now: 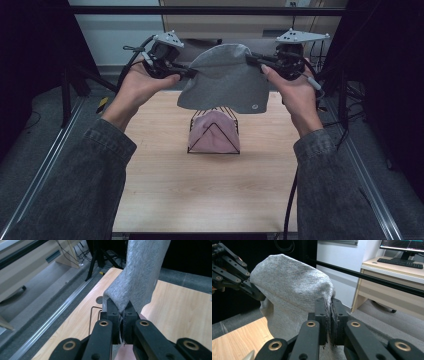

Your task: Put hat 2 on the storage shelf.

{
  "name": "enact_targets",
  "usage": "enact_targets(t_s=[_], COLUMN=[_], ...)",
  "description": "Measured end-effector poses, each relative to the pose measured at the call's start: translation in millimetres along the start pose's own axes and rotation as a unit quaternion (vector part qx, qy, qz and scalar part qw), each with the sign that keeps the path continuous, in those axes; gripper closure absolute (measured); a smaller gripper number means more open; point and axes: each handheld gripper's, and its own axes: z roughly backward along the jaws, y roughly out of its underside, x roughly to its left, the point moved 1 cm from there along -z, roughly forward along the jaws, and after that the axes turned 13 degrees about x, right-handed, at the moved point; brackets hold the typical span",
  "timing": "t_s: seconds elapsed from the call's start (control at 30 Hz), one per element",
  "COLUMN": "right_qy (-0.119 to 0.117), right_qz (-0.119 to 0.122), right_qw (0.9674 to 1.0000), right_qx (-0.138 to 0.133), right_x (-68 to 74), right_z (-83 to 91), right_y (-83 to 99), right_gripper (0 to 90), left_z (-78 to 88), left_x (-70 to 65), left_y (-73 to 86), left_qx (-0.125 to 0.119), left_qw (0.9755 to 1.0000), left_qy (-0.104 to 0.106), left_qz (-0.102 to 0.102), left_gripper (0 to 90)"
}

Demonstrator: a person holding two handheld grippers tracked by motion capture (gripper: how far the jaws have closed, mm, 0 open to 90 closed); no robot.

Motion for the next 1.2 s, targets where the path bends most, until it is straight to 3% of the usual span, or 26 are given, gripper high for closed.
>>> enact_targets(t_s=[0.17, 0.77, 1.2], right_qy=[0.000, -0.006, -0.005], right_qz=[-0.008, -0.024, -0.028], right_qw=[1.0000, 0.9996, 0.9994], right_qx=[0.000, 0.012, 0.017], right_x=[-4.2, -17.9, -19.8], right_z=[-8.5, -42.7, -49.3], right_y=[3.0, 11.9, 15.3], right_gripper=[85.5, 85.5, 85.5], left_z=[-8.6, -26.1, -32.8], left_x=[4.7, 17.5, 20.3], left_y=[0.5, 9.1, 12.4], left_qx=[0.003, 0.011, 0.009], left_qw=[0.9999, 0.9997, 0.9995], left_qy=[-0.011, -0.016, -0.020], left_qz=[0.003, 0.013, 0.021], left_gripper=[87.2, 87.2, 87.2])
